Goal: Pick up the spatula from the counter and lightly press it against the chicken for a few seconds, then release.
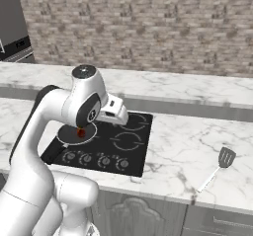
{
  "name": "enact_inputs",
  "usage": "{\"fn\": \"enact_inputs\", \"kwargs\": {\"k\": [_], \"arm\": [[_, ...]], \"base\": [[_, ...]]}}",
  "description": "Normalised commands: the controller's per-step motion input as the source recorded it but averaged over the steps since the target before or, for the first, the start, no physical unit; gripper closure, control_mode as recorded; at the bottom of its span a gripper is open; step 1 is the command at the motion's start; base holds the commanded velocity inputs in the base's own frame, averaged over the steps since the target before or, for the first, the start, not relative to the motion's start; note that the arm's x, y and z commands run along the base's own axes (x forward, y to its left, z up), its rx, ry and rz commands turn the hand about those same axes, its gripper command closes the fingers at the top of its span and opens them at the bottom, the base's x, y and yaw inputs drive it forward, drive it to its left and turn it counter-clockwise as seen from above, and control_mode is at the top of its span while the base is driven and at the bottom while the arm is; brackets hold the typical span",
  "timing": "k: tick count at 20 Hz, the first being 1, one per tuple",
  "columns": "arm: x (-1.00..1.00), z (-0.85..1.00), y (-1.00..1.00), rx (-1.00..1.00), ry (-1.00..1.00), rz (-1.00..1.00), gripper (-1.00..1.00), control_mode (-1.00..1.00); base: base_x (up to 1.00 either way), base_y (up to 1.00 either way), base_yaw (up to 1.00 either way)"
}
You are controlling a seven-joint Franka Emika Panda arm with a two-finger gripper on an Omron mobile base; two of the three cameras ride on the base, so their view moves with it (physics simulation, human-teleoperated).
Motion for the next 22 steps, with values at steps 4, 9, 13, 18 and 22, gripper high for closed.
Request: {"fn": "enact_inputs", "kwargs": {"k": [4, 9, 13, 18, 22], "arm": [[-0.2, -0.01, -0.53, 0.0, 0.0, -0.06, -1.0, -1.0], [0.0, -0.14, -0.31, 0.0, -0.02, -0.01, -1.0, -1.0], [0.0, -0.22, -0.44, 0.0, 0.0, -0.01, -1.0, -1.0], [-0.02, -0.13, -0.53, -0.01, 0.0, -0.05, -1.0, -1.0], [-0.05, -0.05, -0.48, 0.0, 0.0, -0.06, -1.0, -1.0]], "base": [[0.0, 0.0, 0.0], [0.0, 0.0, 0.0], [0.0, 0.0, 0.0], [0.0, 0.0, 0.0], [0.0, 0.0, 0.0]]}}
